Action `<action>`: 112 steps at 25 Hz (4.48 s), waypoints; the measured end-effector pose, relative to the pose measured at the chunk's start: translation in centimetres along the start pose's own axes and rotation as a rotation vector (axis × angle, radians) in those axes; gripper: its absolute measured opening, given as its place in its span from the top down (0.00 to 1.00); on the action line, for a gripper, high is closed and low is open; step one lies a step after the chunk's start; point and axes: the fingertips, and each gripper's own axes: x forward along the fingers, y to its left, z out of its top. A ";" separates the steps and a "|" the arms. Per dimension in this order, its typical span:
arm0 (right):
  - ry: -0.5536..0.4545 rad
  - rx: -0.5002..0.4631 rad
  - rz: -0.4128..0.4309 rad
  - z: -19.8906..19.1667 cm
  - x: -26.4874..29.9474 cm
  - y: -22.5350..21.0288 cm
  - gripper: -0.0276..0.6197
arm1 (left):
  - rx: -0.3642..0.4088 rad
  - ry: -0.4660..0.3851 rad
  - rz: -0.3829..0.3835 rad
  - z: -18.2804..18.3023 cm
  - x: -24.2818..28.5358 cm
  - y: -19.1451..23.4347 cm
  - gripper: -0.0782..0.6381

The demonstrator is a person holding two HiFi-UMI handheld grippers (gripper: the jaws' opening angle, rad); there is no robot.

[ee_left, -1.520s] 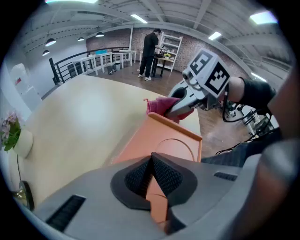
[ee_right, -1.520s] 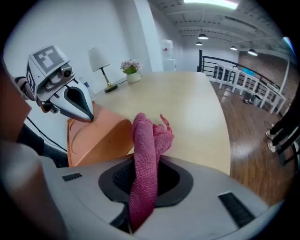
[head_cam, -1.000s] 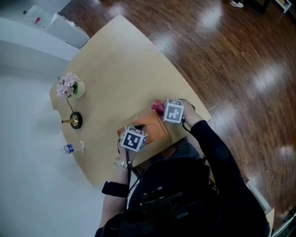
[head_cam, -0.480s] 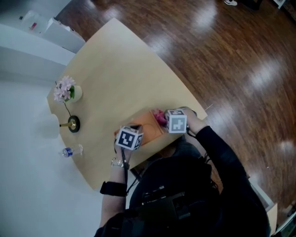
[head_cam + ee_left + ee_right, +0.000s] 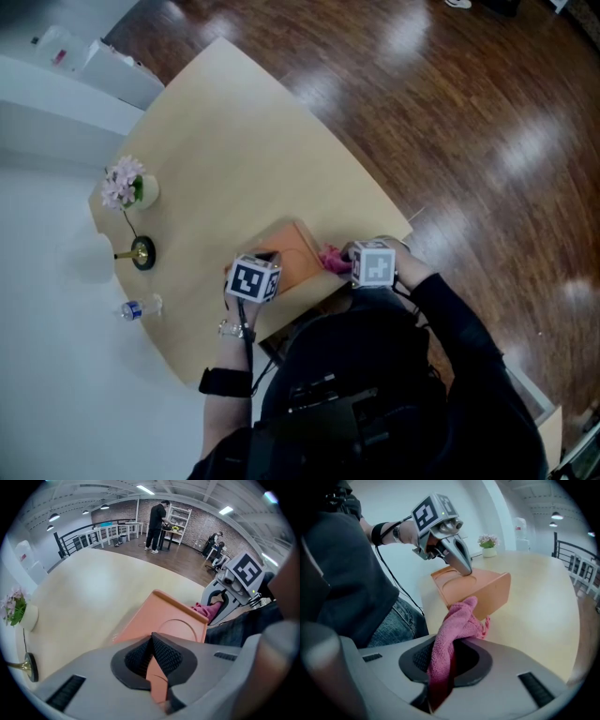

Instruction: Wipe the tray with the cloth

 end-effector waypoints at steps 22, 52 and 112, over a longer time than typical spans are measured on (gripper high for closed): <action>-0.016 -0.010 -0.134 7.1 0.0 -10.5 0.86 | -0.062 -0.037 0.004 0.1 0.1 0.3 0.88; -0.011 0.192 -0.115 4.5 0.3 4.0 0.85 | 0.089 -0.087 -0.111 0.4 0.3 -0.6 0.89; 0.170 0.147 -0.117 11.4 7.1 -12.3 0.85 | -0.445 -0.034 0.105 -13.8 -2.2 10.5 0.89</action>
